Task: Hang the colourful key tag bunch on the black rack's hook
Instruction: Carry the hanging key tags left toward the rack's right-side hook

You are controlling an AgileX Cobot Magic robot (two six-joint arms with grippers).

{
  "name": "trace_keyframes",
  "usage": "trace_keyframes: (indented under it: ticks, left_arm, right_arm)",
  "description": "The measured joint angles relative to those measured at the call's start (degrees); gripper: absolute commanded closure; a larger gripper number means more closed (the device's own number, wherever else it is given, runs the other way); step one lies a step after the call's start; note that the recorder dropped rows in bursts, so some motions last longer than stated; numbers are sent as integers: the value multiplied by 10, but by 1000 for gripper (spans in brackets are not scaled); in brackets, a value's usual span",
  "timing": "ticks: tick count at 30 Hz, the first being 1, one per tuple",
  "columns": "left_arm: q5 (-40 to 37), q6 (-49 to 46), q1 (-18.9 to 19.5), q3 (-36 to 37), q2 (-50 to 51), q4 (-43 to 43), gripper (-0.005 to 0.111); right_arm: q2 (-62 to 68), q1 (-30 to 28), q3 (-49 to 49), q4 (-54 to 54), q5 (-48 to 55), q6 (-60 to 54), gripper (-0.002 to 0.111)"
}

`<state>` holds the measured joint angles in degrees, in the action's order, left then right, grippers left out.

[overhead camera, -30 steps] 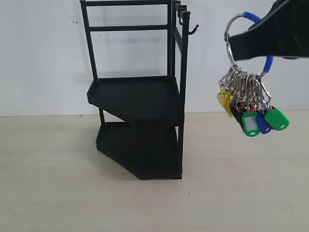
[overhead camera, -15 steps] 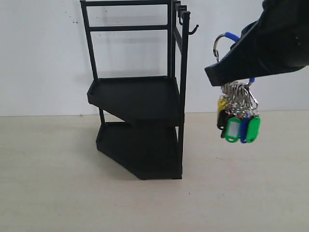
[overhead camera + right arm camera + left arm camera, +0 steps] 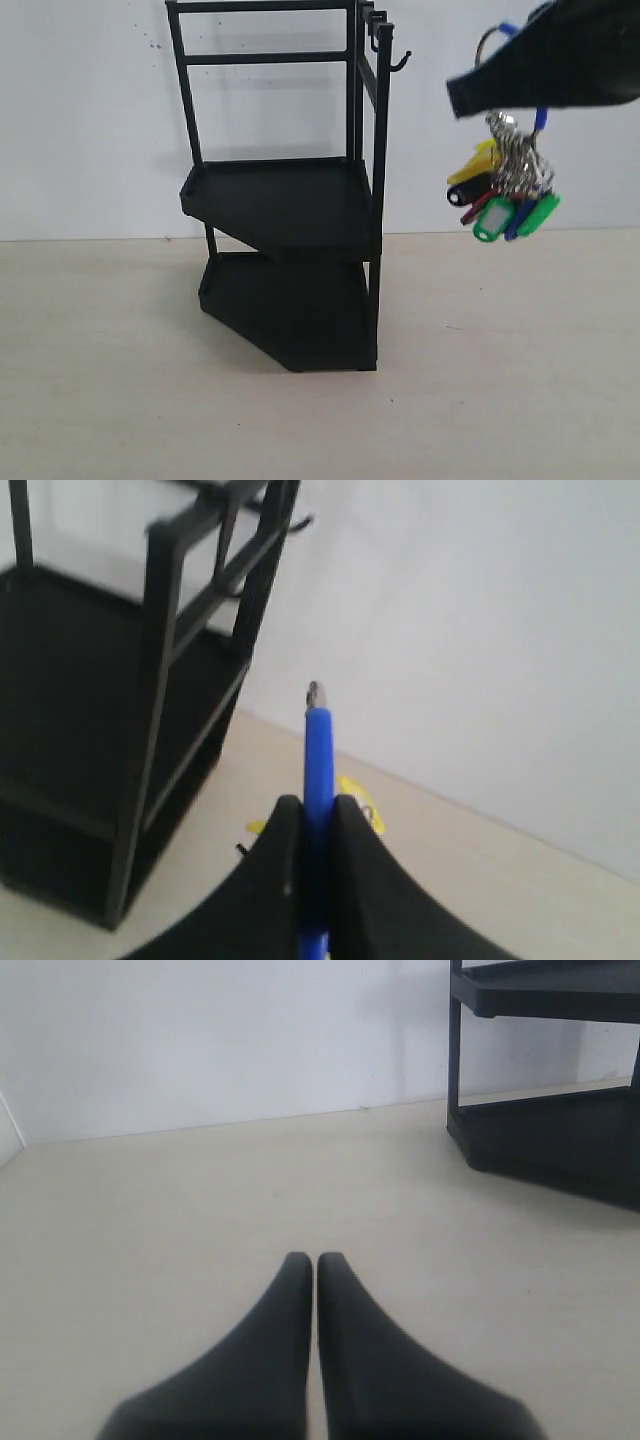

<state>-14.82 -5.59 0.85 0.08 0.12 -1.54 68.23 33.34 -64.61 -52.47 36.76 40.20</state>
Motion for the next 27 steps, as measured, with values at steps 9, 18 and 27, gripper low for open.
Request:
trace_keyframes:
  ticks: [9, 18, 27]
  left_arm:
    - [0, 0, 0, 0, 0, 0, 102]
    - [0, 0, 0, 0, 0, 0, 102]
    - [0, 0, 0, 0, 0, 0, 102]
  right_arm:
    - [39, -13, 7, 5, -76, 19, 108]
    - [100, -56, -7, -61, -85, 48, 108]
    - [139, -68, -106, -86, -91, 85, 108]
